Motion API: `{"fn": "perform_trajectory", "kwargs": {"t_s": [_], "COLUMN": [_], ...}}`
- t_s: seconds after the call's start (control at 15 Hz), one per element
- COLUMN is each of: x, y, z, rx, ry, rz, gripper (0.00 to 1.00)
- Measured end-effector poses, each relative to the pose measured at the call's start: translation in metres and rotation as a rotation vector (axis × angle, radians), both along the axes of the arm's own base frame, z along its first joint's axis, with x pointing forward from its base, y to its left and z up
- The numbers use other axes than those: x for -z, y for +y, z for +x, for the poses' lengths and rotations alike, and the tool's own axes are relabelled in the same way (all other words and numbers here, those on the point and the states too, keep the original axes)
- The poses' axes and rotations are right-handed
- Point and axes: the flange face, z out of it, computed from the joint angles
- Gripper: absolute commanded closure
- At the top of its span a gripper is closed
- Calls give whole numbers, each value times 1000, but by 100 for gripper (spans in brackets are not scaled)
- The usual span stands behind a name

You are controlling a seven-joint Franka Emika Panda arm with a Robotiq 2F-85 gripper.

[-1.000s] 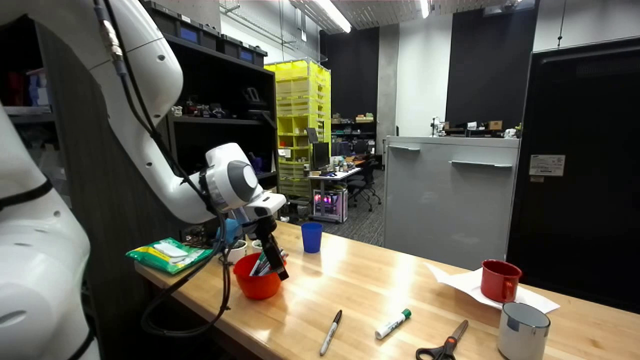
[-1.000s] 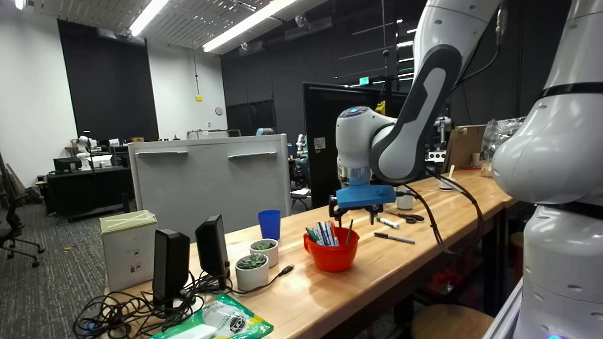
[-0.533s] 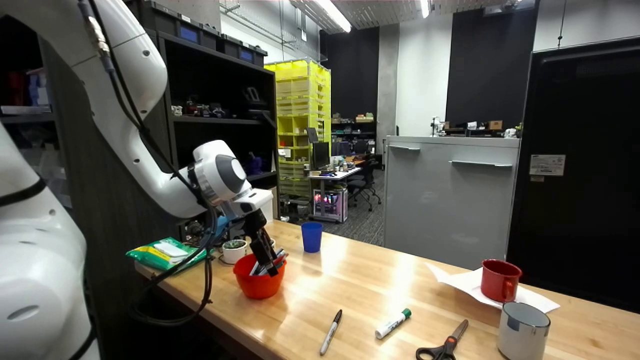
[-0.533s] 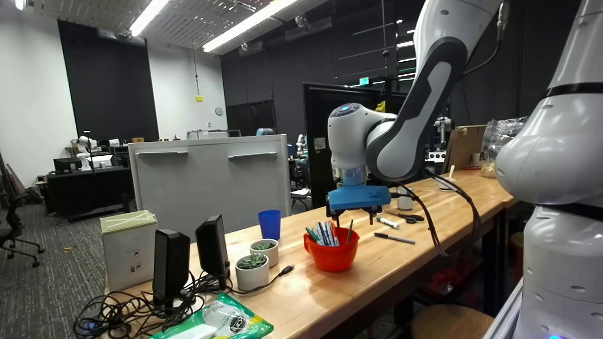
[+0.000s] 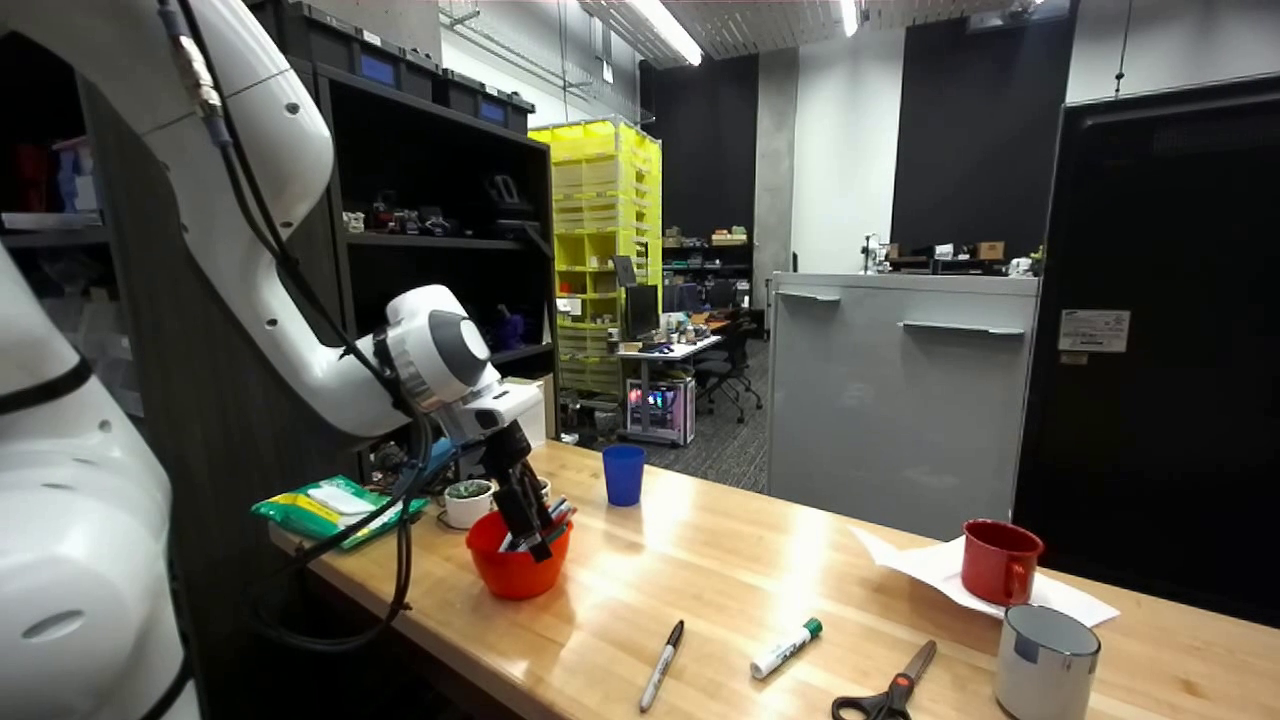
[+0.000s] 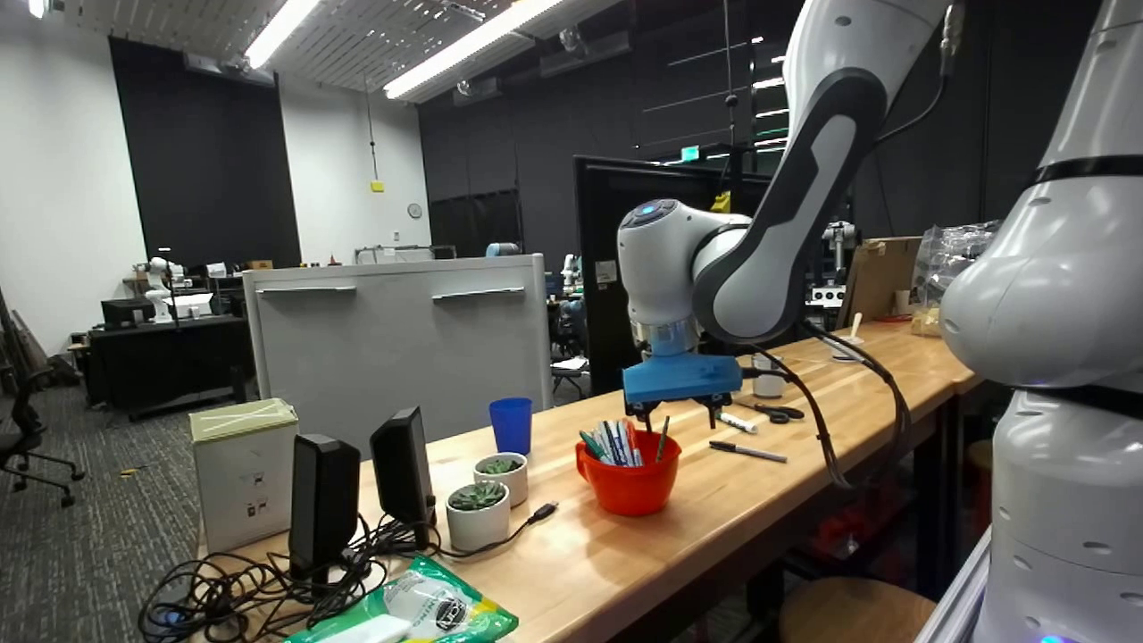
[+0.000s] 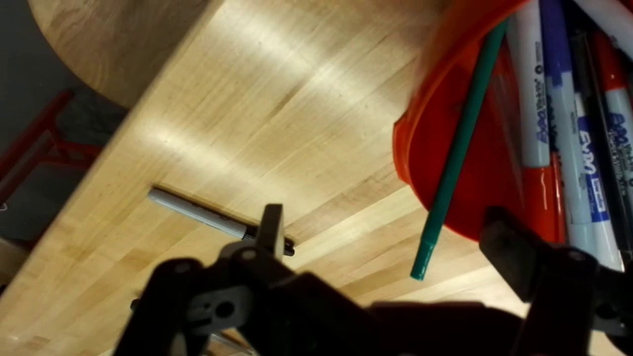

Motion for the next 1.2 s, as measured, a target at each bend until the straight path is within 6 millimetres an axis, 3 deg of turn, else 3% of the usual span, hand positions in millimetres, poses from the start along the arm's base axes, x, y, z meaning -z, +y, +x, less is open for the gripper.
{"fn": "perform_trajectory", "kwargs": {"t_s": [1.2], "x": [19], "y": [9], "z": [-7], "rx": [10], "ry": [19], "rz": [-33], "gripper": [0]}}
